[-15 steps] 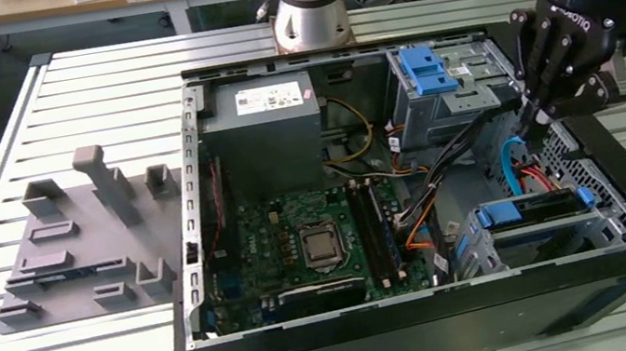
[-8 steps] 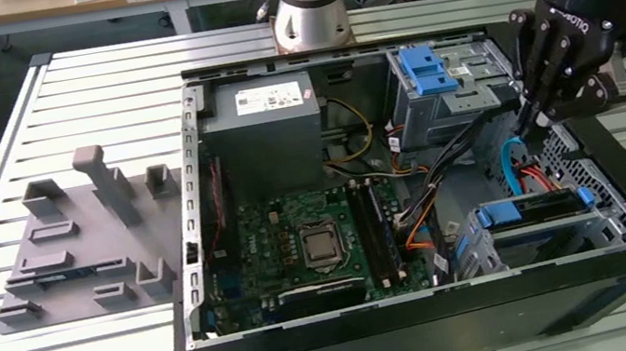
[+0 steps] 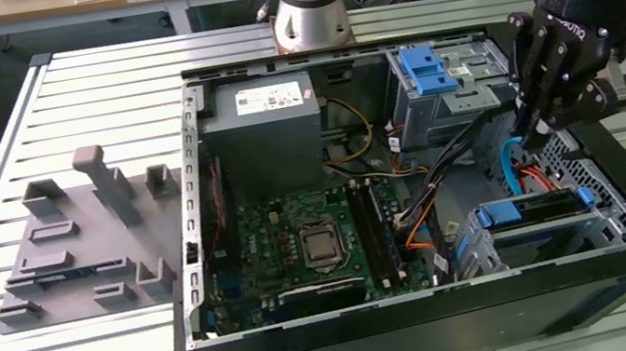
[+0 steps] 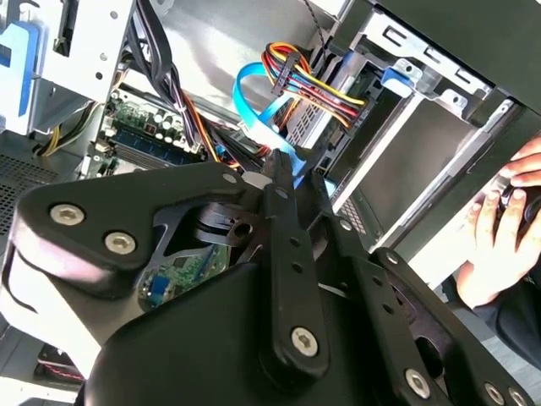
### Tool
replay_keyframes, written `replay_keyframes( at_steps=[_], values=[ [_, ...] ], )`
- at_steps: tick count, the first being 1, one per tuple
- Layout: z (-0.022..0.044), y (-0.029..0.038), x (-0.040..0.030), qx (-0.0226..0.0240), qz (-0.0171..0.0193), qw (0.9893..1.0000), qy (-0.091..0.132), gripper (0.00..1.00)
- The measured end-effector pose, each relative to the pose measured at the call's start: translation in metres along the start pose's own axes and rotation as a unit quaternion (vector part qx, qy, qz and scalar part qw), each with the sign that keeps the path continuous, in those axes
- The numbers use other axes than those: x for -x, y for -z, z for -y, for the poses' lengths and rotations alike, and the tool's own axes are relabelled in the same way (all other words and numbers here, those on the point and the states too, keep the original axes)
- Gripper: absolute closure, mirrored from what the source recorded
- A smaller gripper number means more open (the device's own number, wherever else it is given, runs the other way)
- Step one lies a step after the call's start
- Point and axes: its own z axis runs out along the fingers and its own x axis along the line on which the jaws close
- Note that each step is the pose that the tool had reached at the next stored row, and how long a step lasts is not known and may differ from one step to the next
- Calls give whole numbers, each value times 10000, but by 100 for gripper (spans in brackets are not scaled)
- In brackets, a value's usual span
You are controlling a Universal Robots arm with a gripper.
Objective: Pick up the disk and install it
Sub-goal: 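Insert the second disk wire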
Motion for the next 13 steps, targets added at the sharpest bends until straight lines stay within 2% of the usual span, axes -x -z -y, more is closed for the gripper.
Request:
replay_keyframes(
  at_steps=[4,5,6,7,10,13],
  values=[
    [1,-46,4,-1,-18,10000,0,75],
    [2,-58,5,-1,-21,10000,-1,77],
    [2,-70,6,-1,-22,10000,-1,83],
    [2,-81,7,-2,-22,10000,-1,83],
    [3,-105,7,-9,18,10000,0,84],
    [3,-123,-13,-45,57,10000,11,84]
  ],
)
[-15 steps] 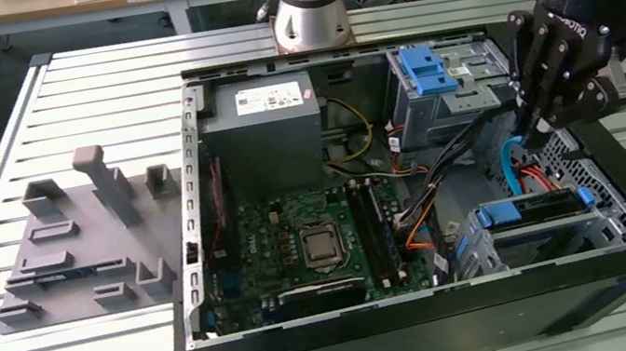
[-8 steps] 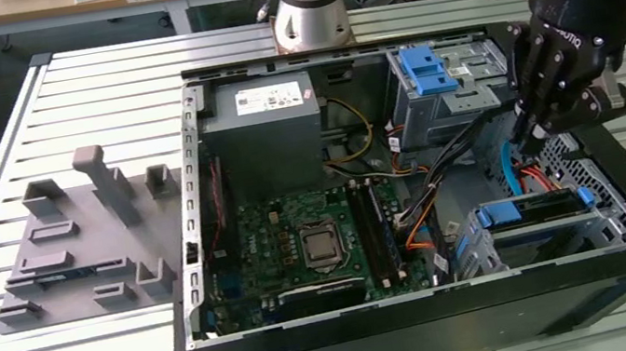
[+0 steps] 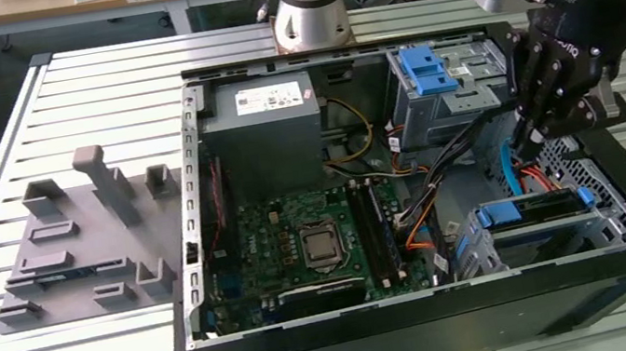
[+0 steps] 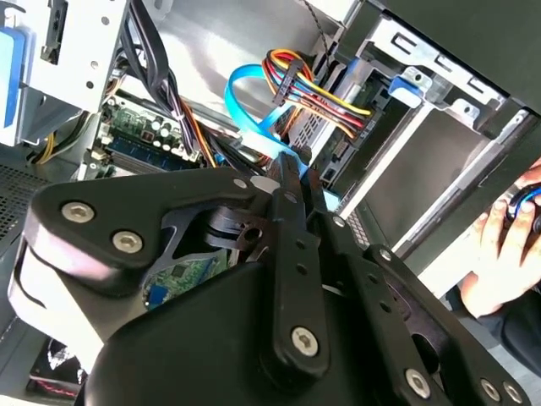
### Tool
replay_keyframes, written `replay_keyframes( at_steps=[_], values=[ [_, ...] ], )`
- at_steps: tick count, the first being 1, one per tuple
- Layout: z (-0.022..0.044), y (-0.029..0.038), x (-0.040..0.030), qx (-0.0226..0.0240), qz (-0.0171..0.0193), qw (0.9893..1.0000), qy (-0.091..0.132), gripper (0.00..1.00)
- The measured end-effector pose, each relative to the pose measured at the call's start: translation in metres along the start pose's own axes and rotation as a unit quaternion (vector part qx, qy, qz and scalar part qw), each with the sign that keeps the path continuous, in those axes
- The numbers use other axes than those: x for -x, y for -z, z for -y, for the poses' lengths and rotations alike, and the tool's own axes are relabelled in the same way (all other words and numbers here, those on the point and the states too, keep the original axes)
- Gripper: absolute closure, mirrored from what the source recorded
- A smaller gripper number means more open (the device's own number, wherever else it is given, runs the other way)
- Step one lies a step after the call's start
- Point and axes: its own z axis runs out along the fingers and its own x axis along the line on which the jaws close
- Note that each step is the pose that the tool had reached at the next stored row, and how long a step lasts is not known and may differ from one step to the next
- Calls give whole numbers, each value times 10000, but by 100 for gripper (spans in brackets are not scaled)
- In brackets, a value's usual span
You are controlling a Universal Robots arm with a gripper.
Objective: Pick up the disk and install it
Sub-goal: 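Insert the second disk wire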
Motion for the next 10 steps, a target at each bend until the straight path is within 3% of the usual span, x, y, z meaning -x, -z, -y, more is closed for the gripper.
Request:
replay_keyframes(
  at_steps=[2,5,10],
  values=[
    [-3,-9,-17,-33,38,10000,8,84],
    [-15,-20,-35,-86,124,9999,14,84],
    [-29,-72,-149,-100,129,9999,33,84]
  ],
)
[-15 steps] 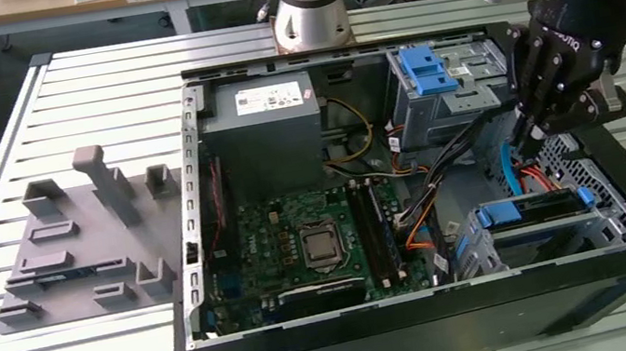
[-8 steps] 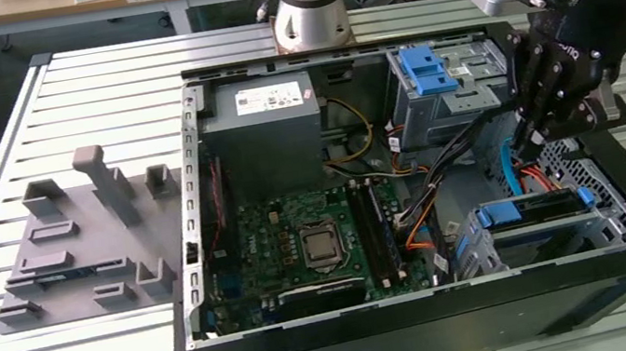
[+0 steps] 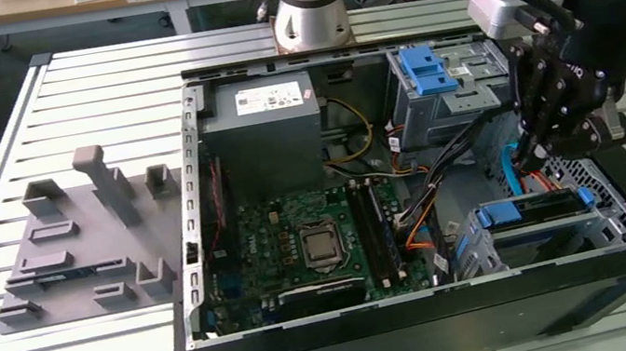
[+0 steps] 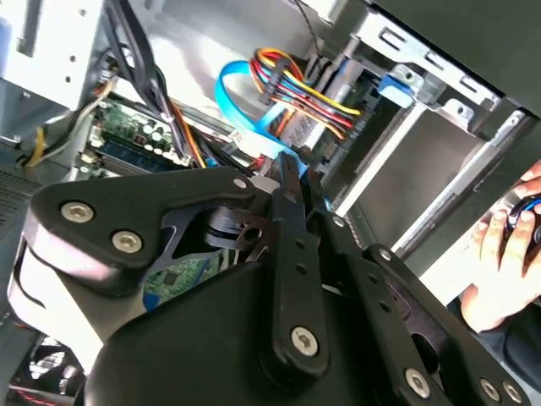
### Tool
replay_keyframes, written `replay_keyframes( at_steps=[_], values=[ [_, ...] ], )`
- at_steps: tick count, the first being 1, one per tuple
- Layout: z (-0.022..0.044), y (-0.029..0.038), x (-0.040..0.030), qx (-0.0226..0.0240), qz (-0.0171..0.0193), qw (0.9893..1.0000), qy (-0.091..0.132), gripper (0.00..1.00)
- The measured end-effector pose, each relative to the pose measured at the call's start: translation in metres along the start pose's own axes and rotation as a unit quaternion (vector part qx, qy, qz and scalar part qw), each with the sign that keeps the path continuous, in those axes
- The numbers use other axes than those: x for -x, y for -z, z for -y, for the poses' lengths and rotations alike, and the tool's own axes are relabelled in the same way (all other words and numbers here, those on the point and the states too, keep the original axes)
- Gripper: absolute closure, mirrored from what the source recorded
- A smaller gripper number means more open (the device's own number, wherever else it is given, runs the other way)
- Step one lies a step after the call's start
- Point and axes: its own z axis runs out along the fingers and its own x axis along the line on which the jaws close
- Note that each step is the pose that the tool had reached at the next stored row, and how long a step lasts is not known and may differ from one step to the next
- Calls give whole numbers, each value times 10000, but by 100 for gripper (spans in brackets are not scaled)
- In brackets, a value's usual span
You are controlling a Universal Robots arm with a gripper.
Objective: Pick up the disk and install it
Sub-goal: 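Insert the second disk wire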
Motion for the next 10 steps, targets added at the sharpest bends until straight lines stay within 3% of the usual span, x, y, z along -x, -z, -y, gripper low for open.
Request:
replay_keyframes(
  at_steps=[4,6,10],
  values=[
    [-3,-14,-14,-2,0,10000,3,84],
    [-11,-17,-17,-32,11,10000,2,84],
    [-43,-29,-30,-153,109,9998,1,84]
  ],
)
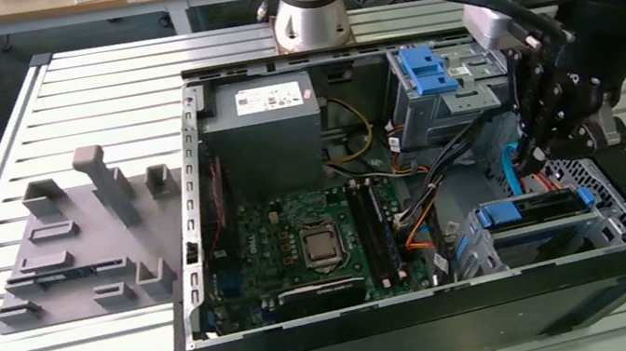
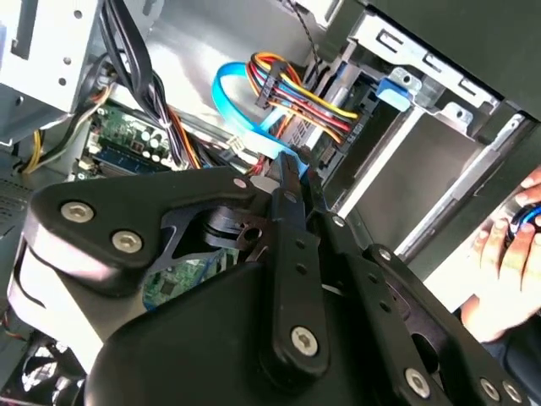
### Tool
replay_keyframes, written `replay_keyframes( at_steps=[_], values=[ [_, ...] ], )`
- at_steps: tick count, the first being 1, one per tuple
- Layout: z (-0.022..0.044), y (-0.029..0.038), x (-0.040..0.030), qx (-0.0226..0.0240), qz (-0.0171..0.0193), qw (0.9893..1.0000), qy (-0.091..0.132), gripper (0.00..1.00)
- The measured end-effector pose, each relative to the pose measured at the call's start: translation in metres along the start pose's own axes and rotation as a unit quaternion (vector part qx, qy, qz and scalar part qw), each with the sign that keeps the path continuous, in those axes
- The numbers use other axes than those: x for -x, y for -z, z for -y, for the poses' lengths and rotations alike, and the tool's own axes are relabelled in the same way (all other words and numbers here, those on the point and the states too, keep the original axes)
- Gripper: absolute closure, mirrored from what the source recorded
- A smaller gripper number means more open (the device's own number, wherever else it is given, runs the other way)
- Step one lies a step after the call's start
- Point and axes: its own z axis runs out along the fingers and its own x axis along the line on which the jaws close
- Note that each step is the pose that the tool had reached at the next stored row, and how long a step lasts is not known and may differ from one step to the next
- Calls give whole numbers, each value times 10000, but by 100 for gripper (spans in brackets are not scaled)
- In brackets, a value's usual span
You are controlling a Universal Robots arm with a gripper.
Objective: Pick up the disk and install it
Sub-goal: 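Insert the second disk wire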
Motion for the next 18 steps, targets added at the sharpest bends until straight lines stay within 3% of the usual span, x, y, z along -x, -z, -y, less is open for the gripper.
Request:
replay_keyframes(
  at_steps=[8,13,18],
  values=[
    [-41,-86,-179,-45,22,10000,1,84],
    [-75,-103,-199,-138,52,9999,0,84],
    [-78,-145,-213,-159,57,9999,2,84]
  ],
)
